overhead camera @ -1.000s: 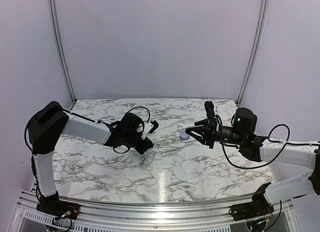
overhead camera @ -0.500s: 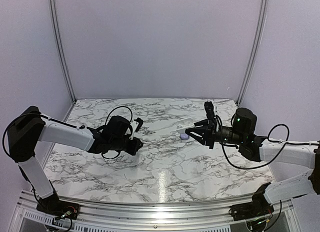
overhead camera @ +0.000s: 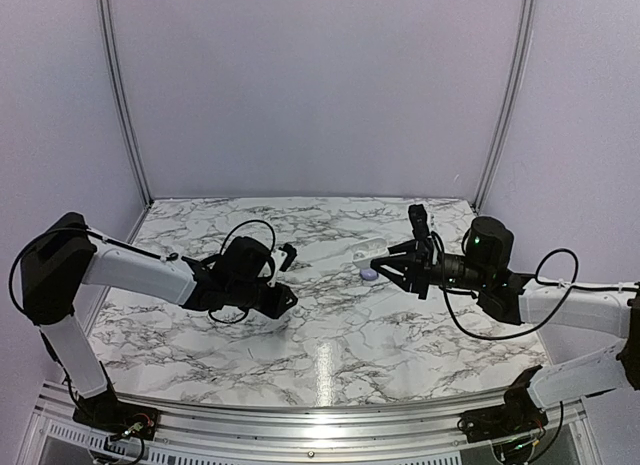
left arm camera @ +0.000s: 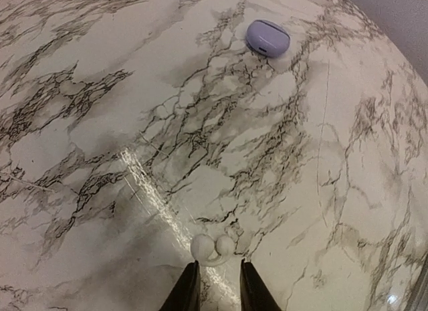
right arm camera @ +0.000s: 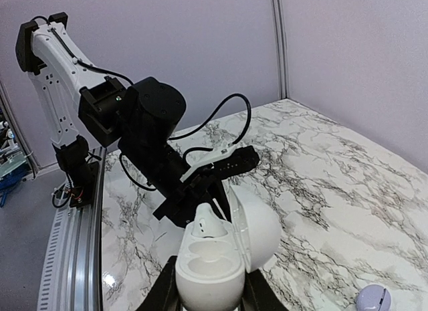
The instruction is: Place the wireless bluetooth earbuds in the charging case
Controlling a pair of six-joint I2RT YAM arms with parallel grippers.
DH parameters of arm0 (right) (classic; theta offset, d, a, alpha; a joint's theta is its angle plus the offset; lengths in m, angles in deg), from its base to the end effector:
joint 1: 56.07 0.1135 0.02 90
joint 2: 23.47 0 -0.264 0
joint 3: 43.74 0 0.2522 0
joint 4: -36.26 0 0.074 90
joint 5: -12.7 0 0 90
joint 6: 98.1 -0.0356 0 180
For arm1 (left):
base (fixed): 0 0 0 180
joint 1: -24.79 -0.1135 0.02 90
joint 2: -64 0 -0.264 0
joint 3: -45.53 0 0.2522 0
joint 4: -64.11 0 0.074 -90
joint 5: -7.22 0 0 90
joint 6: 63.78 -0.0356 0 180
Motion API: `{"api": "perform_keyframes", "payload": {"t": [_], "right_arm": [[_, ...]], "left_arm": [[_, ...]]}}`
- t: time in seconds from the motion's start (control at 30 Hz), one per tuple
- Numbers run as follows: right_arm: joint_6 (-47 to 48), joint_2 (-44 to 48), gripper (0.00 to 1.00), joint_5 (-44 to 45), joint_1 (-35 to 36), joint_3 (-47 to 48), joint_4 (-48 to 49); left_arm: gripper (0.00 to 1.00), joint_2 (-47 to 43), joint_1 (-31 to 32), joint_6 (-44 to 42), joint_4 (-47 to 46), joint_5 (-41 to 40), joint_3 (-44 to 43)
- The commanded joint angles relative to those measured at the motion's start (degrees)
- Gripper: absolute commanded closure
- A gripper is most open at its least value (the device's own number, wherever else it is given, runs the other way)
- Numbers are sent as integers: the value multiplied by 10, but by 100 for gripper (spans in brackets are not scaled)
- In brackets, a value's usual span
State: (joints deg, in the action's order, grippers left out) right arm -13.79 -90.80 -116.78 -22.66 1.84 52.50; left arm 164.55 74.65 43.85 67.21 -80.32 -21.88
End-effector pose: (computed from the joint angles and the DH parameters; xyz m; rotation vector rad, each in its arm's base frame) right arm 0.1991 0.1585 0.2539 -0.9317 1.4962 1.0760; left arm 0.2360 -0.2822 0.1704 0.6605 2.1961 -0.6866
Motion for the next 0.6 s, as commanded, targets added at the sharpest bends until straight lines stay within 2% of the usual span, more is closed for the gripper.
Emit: {"api": "perform_keyframes", "payload": {"t": [0.0, 0.1, 0.2, 0.37, 0.43, 0.57], "right_arm": [[3, 13, 100, 0, -6, -5, 7], [3, 13, 100, 0, -7, -7, 9], [3, 13, 100, -2, -6, -8, 9], [-2, 19, 100, -1, -6, -10, 13], [-3, 20, 100, 0, -7, -11, 12], [-5, 23, 100, 1, -6, -11, 11]], "left_arm": [[75, -19, 23, -144, -33, 39, 31], [74, -21, 16, -260, -20, 65, 36], [71, 10, -7, -297, 37, 93, -10], [63, 85, -43, -278, 86, 158, -100], [57, 103, -53, -266, 87, 197, -120], [50, 132, -70, -232, 92, 232, -149]]}}
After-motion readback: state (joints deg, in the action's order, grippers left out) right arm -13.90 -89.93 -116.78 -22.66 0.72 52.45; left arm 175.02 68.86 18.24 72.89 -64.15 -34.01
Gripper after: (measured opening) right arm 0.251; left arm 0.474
